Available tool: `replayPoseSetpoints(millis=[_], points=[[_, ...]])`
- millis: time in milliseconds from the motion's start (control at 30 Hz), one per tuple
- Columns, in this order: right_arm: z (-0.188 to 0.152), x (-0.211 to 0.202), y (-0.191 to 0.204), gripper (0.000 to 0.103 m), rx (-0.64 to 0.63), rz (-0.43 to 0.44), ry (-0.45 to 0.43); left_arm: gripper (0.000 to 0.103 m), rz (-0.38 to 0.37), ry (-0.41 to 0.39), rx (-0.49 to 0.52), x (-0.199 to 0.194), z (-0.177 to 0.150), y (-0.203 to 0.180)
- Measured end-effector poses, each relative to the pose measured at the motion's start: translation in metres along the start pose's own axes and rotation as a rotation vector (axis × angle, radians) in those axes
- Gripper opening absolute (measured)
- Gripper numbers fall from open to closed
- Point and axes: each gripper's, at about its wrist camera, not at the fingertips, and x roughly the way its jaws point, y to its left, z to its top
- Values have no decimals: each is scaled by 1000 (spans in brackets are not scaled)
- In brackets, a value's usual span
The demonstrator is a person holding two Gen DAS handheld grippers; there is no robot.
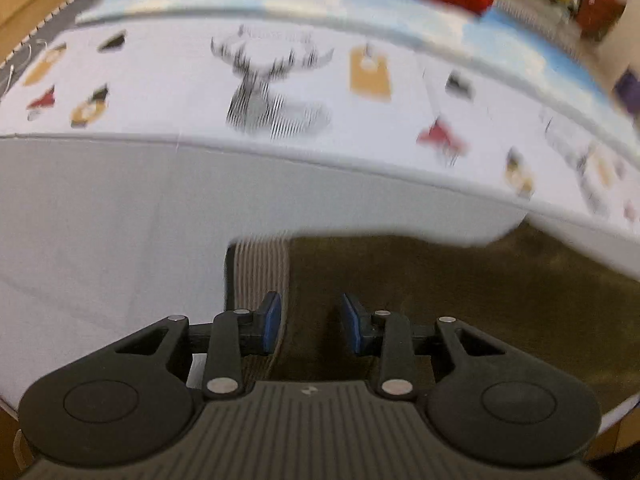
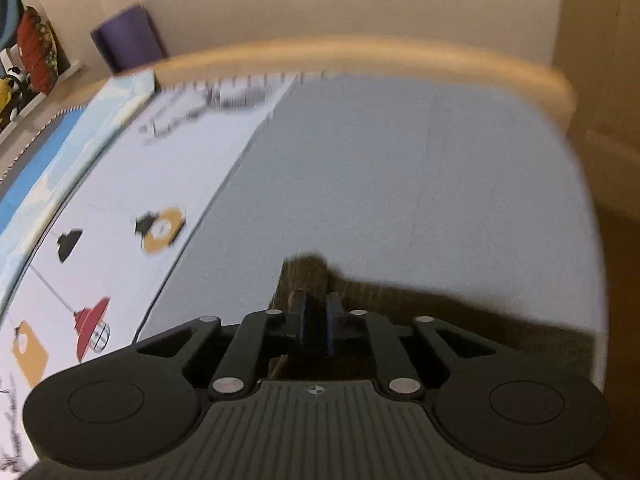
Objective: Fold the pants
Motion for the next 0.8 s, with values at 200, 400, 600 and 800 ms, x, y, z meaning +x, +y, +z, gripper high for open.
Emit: replayPoseSetpoints(millis=[200,400,600,800], points=[[-55,-91,104,14,-416,690,39,38,121,107,-2,22,-6,11],[-184,-164,193,12,-903,1204,273,38,142,105,24,22,-4,6],[-276,-185,240,19,-1093,1278,495,38,160,105,58,26,-2,4],[-317,-187,262,27,-1164,1258,621,39,140,110,48,28,-2,8]])
